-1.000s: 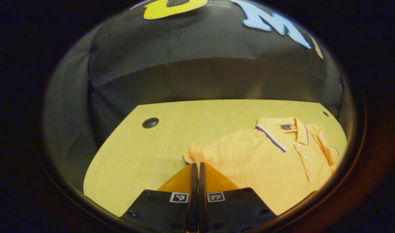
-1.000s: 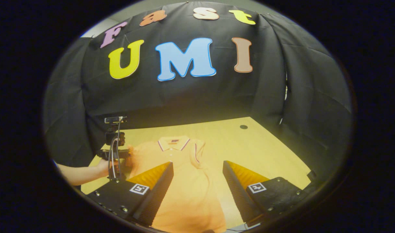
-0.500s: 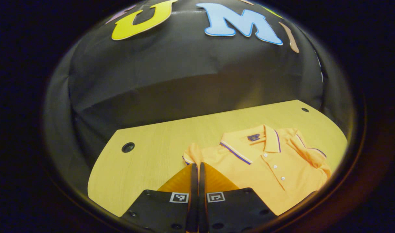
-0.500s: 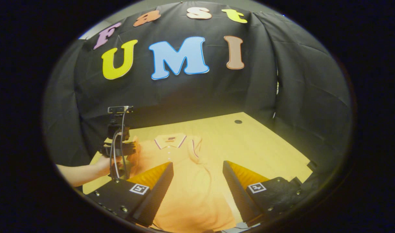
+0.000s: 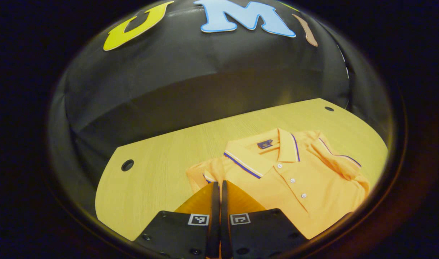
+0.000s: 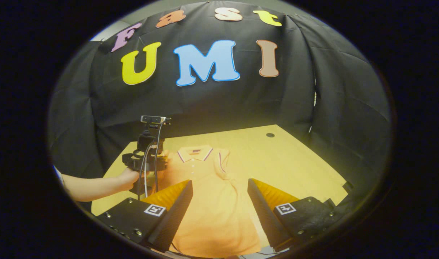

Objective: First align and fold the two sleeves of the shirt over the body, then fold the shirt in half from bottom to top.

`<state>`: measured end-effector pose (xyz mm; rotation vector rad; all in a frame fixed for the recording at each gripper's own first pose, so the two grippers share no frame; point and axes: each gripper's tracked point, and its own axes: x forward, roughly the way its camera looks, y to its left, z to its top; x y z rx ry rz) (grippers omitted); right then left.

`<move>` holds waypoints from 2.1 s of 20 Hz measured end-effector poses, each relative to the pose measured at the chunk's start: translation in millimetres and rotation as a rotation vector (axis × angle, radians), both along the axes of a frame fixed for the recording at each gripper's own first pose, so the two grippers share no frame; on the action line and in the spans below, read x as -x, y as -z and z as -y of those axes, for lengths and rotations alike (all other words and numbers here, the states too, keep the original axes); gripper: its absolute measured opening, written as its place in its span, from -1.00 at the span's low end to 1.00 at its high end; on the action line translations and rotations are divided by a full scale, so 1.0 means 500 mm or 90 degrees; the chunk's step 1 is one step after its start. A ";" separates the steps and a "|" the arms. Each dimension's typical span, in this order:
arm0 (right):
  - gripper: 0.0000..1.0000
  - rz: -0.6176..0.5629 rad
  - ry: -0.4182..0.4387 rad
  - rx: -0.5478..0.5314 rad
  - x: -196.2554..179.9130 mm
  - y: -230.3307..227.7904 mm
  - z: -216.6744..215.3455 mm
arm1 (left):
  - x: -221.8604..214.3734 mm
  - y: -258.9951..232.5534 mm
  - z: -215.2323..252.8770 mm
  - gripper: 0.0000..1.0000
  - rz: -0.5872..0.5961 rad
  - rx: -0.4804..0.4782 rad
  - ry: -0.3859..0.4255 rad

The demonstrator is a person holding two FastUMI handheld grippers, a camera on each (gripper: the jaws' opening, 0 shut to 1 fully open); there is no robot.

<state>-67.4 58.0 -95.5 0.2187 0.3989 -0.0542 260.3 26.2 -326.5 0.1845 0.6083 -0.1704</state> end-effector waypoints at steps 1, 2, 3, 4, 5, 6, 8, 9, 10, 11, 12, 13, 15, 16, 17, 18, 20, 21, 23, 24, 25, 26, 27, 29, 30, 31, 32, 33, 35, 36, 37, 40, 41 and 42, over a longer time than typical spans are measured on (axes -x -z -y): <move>0.90 0.001 0.002 0.001 0.005 -0.002 0.008 | 0.002 0.009 0.001 -0.79 -0.006 -0.005 -0.002; 0.90 0.003 0.005 0.001 0.010 0.000 0.017 | 0.004 0.010 -0.003 -0.70 -0.008 -0.008 -0.007; 0.90 0.004 0.007 0.002 0.015 0.000 0.028 | 0.009 0.012 -0.003 -0.61 -0.012 -0.005 -0.008; 0.90 0.005 0.010 0.003 0.022 0.003 0.037 | 0.016 0.010 0.000 -0.54 -0.017 0.005 -0.009; 0.90 0.005 0.010 0.000 0.029 0.004 0.044 | 0.023 0.013 0.001 -0.34 -0.022 0.011 -0.012; 0.90 0.006 0.009 -0.003 0.036 0.008 0.049 | 0.033 0.012 0.007 -0.12 -0.027 0.020 -0.013; 0.90 0.008 0.004 -0.008 0.047 0.014 0.058 | 0.056 0.000 0.013 -0.09 -0.027 0.032 -0.017; 0.90 0.009 -0.002 -0.009 0.053 0.018 0.061 | 0.073 -0.009 0.017 0.10 -0.025 0.035 -0.017; 0.90 0.010 -0.009 -0.009 0.059 0.023 0.063 | 0.089 -0.020 0.024 0.28 -0.023 0.043 -0.013; 0.90 0.011 -0.018 -0.007 0.064 0.027 0.065 | 0.106 -0.031 0.031 0.46 -0.016 0.050 -0.010; 0.90 0.013 -0.027 -0.006 0.070 0.032 0.067 | 0.126 -0.044 0.036 0.46 -0.012 0.059 -0.008; 0.90 0.012 -0.038 -0.005 0.077 0.038 0.067 | 0.150 -0.054 0.042 0.57 -0.009 0.067 -0.008; 0.90 0.017 -0.062 -0.008 0.091 0.043 0.068 | 0.201 -0.070 0.045 0.79 -0.010 0.075 -0.015; 0.90 0.019 -0.074 -0.006 0.098 0.049 0.070 | 0.225 -0.077 0.045 0.78 -0.009 0.078 -0.022; 0.90 0.022 -0.085 -0.002 0.105 0.051 0.073 | 0.253 -0.084 0.047 0.80 -0.007 0.084 -0.028; 0.90 0.025 -0.094 0.005 0.112 0.055 0.078 | 0.279 -0.091 0.046 0.80 -0.007 0.090 -0.036; 0.90 0.032 -0.112 0.013 0.128 0.061 0.086 | 0.336 -0.107 0.046 0.86 -0.005 0.100 -0.054; 0.90 0.032 -0.121 0.016 0.135 0.066 0.087 | 0.362 -0.116 0.044 0.86 -0.001 0.104 -0.062; 0.90 0.032 -0.136 0.022 0.149 0.079 0.093 | 0.421 -0.131 0.046 0.86 0.004 0.117 -0.074; 0.90 0.028 -0.145 0.023 0.155 0.089 0.093 | 0.449 -0.137 0.046 0.86 0.005 0.122 -0.080; 0.90 0.024 -0.151 0.022 0.161 0.097 0.091 | 0.479 -0.140 0.046 0.86 0.008 0.126 -0.085; 0.90 0.017 -0.159 0.021 0.166 0.109 0.090 | 0.506 -0.144 0.043 0.86 0.010 0.130 -0.089; 0.90 0.009 -0.166 0.019 0.171 0.119 0.086 | 0.536 -0.143 0.043 0.86 0.007 0.135 -0.090; 0.90 -0.005 -0.175 0.014 0.182 0.139 0.077 | 0.587 -0.137 0.039 0.84 0.001 0.135 -0.094; 0.90 -0.011 -0.177 0.013 0.185 0.149 0.071 | 0.609 -0.136 0.035 0.82 0.000 0.136 -0.093; 0.90 -0.016 -0.178 0.013 0.189 0.157 0.066 | 0.632 -0.133 0.031 0.84 -0.001 0.139 -0.091; 0.90 -0.021 -0.179 0.016 0.193 0.166 0.060 | 0.651 -0.129 0.028 0.85 -0.003 0.142 -0.087; 0.91 -0.029 -0.178 0.021 0.195 0.176 0.056 | 0.669 -0.126 0.025 0.90 -0.007 0.143 -0.082; 0.91 -0.043 -0.173 0.030 0.200 0.194 0.047 | 0.705 -0.115 0.015 0.89 -0.019 0.144 -0.073; 0.90 -0.049 -0.170 0.031 0.203 0.202 0.043 | 0.720 -0.110 0.011 0.90 -0.024 0.147 -0.072; 0.90 -0.054 -0.168 0.033 0.204 0.210 0.038 | 0.735 -0.108 0.006 0.90 -0.025 0.153 -0.070; 0.91 -0.087 -0.156 0.042 0.212 0.251 0.033 | 0.782 -0.080 -0.013 0.90 -0.041 0.144 -0.063; 0.91 -0.099 -0.154 0.043 0.216 0.264 0.030 | 0.795 -0.067 -0.020 0.90 -0.050 0.143 -0.061; 0.91 -0.112 -0.152 0.043 0.220 0.278 0.027 | 0.812 -0.056 -0.024 0.90 -0.062 0.145 -0.061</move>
